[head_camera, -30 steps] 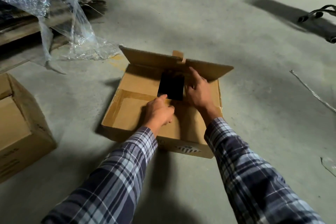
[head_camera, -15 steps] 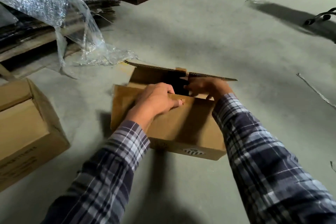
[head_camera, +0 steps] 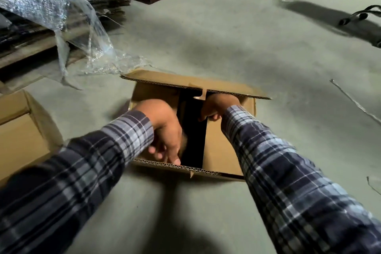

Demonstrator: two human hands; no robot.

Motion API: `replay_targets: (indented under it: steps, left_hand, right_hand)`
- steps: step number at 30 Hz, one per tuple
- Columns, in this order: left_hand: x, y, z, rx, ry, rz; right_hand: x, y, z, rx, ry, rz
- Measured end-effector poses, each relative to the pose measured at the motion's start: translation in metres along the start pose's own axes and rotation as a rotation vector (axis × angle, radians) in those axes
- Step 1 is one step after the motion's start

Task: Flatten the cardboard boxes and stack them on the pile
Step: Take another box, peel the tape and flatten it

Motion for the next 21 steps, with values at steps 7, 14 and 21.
replay_targets:
  steps: [7, 14, 21]
  left_hand:
    - [-0.024, 0.002, -0.022, -0.543, 0.049, 0.474]
    - [-0.011, -0.013, -0.024, -0.575, 0.013, 0.731]
    - [0.018, -0.049, -0.072, -0.206, 0.123, 0.944]
  right_hand:
    - [0.014, 0.006, -0.007, 0.139, 0.063, 0.178]
    - [0.014, -0.006, -0.020, 0.296, -0.052, 0.271]
    - [0.021, -0.050, 0.010, 0.218, -0.090, 0.438]
Point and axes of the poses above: each hand's wrist, its own x-axis away from the middle knuckle, its own y-axis out of the palm, z = x × y, the point moved 4 cm from there along -x, towards the middle knuckle, and after that the axes turned 1 degree about z, right-handed, at the moved point
